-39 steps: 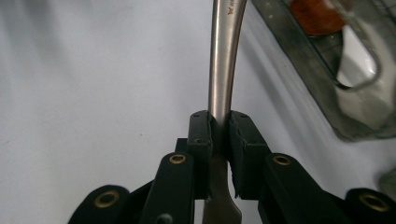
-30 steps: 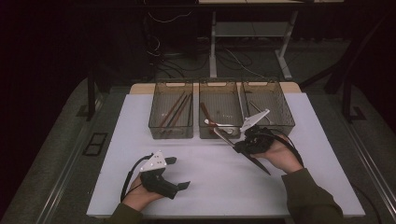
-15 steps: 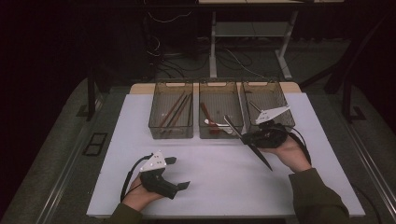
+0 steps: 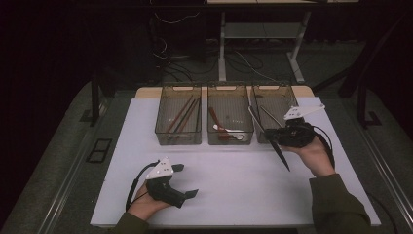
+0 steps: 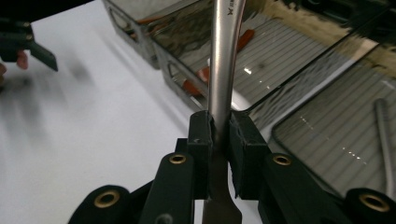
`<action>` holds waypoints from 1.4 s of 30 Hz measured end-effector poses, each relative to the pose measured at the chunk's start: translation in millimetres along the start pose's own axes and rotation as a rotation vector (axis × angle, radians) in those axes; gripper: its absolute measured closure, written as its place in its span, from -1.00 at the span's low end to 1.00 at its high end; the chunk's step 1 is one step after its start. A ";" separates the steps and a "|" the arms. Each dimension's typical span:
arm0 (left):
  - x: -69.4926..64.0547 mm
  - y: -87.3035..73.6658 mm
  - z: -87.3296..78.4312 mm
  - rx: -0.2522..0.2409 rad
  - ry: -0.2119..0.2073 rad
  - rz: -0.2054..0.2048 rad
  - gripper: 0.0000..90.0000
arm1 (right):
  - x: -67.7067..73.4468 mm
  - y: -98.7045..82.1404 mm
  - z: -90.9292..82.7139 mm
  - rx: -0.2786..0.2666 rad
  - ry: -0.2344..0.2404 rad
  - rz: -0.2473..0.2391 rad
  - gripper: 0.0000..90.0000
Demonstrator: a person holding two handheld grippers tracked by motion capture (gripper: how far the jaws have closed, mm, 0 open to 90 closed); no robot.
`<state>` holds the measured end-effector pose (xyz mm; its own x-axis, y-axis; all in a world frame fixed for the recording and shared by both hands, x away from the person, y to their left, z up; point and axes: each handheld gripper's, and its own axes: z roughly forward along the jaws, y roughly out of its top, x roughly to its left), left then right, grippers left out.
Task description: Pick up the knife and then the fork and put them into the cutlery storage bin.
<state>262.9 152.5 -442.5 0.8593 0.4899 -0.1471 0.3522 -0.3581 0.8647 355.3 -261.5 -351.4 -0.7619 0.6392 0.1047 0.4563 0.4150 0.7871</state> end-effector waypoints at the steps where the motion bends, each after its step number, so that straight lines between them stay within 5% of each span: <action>1: 0.0 -0.1 0.0 0.001 -0.001 0.000 -1.00 | -1.9 1.1 -2.1 -0.006 -0.008 0.002 0.76; 22: -0.2 -0.3 0.3 0.004 -0.002 0.002 -1.00 | -56.0 39.5 -33.7 -0.119 -0.206 0.049 0.76; 31: 0.1 -0.2 0.2 0.004 -0.002 0.007 -1.00 | -83.2 48.6 -29.6 -0.157 -0.281 0.084 0.75; 42: 0.0 -0.7 -0.1 0.000 -0.003 -0.001 -1.00 | -105.8 41.1 -8.3 -0.126 -0.343 0.113 0.76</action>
<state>262.6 152.9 -443.0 0.8598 0.4882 -0.1494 0.3533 -0.3576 0.8645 450.8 -317.4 -325.0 -0.5021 0.8648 0.0022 0.4519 0.2602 0.8532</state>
